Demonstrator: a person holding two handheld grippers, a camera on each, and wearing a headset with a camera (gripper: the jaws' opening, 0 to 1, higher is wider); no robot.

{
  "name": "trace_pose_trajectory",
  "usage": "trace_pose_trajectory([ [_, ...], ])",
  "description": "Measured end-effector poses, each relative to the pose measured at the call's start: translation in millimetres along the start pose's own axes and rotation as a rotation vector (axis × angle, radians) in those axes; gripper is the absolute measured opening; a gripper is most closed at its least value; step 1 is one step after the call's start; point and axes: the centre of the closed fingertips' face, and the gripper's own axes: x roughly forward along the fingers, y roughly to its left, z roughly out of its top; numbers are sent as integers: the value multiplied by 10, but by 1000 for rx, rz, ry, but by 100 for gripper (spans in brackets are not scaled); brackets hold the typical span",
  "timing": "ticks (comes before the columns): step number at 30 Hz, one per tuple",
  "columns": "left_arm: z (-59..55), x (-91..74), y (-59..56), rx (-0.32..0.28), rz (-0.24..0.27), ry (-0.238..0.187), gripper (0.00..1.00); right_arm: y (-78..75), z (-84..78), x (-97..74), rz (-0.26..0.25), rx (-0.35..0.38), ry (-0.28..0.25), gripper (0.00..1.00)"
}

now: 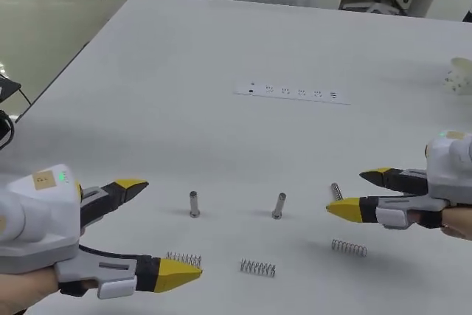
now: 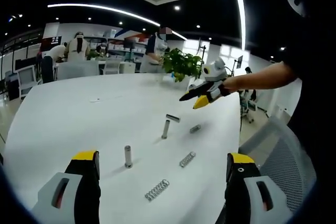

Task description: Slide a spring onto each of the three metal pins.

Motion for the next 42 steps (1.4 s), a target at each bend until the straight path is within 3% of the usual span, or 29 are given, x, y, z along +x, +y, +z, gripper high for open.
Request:
trace_pose_trajectory([
  [12,-48,6,-1,-3,-2,14,98,-259,-43,166,-67,103,77,49],
  [15,-51,10,4,-3,-3,16,98,-353,-58,200,-89,162,91,44],
  [16,-50,11,6,-3,-3,16,98,-407,-84,202,-116,213,103,43],
  [18,-58,10,18,-4,-2,17,98,-466,-66,224,-123,246,90,41],
  [23,-102,-1,25,-7,-3,30,98,-593,-128,255,-157,329,118,35],
  [32,-132,-22,75,-9,2,40,98,-645,-232,368,-178,358,198,26],
  [34,-140,-19,73,-8,2,45,97,-713,-306,369,-217,359,235,25],
  [36,-143,-17,74,-8,3,46,97,-722,-359,387,-220,366,254,21],
  [42,-179,-24,66,-4,4,60,98,-695,-359,450,-221,365,259,23],
])
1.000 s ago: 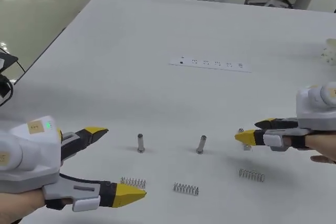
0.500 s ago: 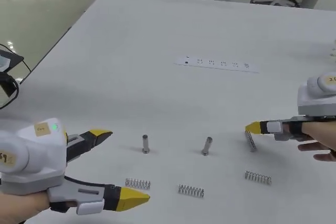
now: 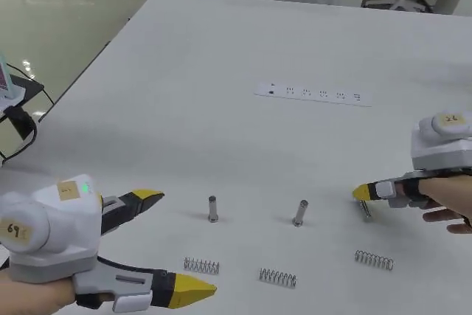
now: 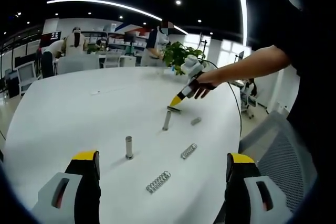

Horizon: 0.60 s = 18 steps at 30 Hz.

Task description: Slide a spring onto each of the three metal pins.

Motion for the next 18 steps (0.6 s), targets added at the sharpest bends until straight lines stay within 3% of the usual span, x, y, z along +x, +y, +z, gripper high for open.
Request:
trace_pose_trajectory([
  [13,36,13,13,2,0,-6,98,-29,-57,75,-42,-28,47,11],
  [18,26,8,6,2,0,-4,98,-45,-63,61,-56,21,33,6],
])
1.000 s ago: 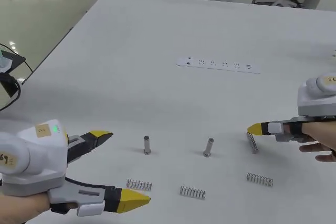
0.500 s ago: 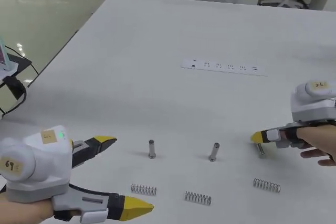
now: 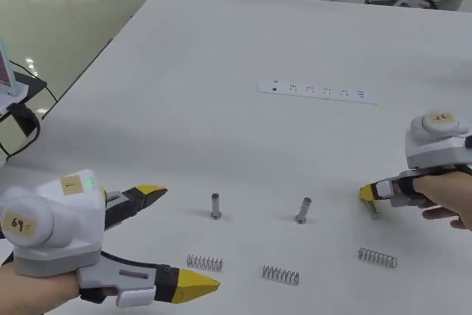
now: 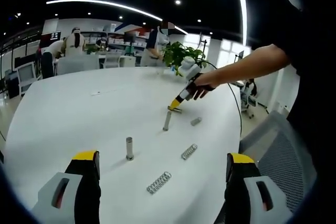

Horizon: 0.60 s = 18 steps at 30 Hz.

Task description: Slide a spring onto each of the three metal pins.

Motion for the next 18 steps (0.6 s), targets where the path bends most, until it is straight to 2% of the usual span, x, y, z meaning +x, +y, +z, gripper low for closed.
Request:
trace_pose_trajectory([
  [5,-6,-8,-11,-5,2,-4,98,64,-76,-77,5,-1,2,6],
  [9,-30,3,-21,-7,2,-4,97,77,-85,-136,15,3,-18,6],
  [18,-209,18,38,-30,12,18,97,40,-68,-226,26,-16,-56,5],
])
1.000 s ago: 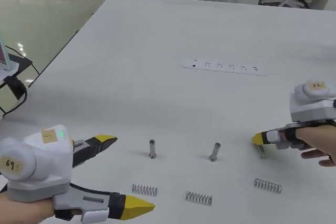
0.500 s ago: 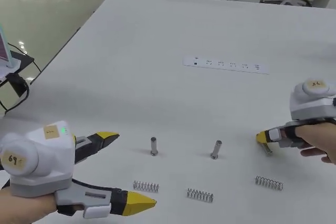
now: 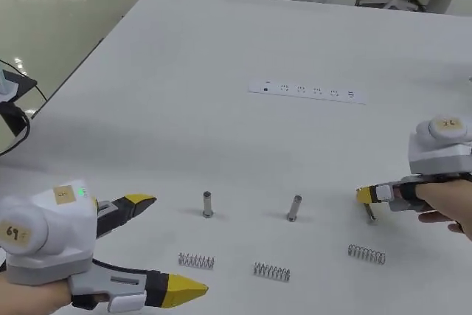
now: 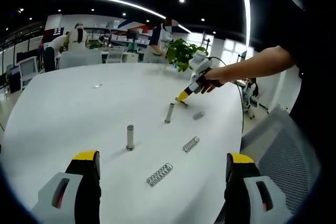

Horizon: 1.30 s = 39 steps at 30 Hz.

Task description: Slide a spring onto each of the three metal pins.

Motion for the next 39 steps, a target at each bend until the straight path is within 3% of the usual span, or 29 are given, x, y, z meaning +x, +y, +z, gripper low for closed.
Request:
trace_pose_trajectory([
  [8,12,30,-31,6,-14,-4,97,66,85,-111,22,-39,-93,5],
  [18,48,54,-77,10,-29,-18,97,104,11,-221,-11,-121,-157,5],
  [25,50,42,-88,13,-30,-19,97,150,-74,-271,-29,-212,-157,5],
  [39,56,20,-97,11,-26,-22,97,129,-97,-266,-56,-334,-134,6],
])
